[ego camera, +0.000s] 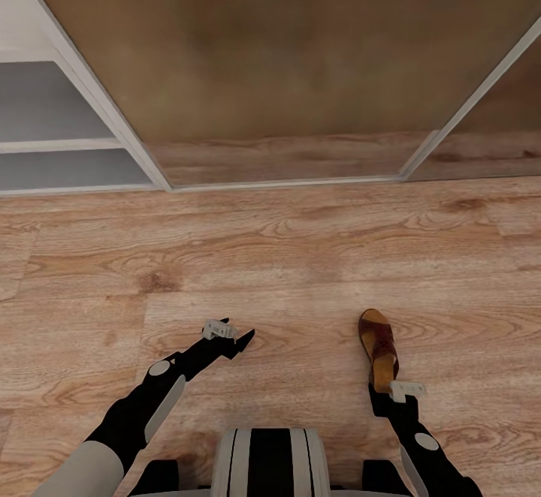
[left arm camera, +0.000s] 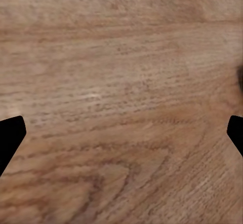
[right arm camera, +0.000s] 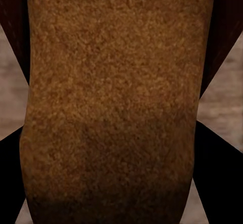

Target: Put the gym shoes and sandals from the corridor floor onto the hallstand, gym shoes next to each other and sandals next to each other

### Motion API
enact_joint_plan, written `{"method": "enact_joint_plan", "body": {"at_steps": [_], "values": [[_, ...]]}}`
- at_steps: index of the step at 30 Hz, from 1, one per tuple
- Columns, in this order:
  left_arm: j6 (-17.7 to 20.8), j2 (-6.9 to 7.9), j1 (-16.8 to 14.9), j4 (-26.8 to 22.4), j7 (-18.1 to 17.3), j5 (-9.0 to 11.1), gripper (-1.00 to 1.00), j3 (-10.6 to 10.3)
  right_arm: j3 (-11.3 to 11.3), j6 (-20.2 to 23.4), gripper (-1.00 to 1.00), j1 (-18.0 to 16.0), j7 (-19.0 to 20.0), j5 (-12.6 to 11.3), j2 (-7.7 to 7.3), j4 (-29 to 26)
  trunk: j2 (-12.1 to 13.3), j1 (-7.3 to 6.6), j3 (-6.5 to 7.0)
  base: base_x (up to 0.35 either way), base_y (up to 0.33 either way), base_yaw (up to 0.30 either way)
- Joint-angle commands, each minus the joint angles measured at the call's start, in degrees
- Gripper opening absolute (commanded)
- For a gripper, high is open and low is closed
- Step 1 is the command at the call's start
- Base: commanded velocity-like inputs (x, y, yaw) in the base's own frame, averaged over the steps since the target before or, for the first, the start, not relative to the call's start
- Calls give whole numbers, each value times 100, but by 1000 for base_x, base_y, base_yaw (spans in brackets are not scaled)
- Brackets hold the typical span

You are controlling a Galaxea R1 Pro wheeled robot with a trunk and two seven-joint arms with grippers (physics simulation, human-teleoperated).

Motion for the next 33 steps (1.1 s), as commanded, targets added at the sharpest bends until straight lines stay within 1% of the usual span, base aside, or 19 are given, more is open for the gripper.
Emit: {"method": "enact_joint_plan", "body": {"at_steps": [1,20,33], "values": [[-23,6,-3,5,-3,36,100,-24,-30,-20,-100,-1,35,57,6,8,-1,0,-2,0,0,0],[-34,15,-1,3,-7,32,100,-14,-21,-19,-100,-1,43,57,6,8,-1,0,-2,0,0,0],[5,15,-2,9,16,49,100,3,-6,-25,-100,4,59,57,13,18,17,-34,286,0,0,0]]}}
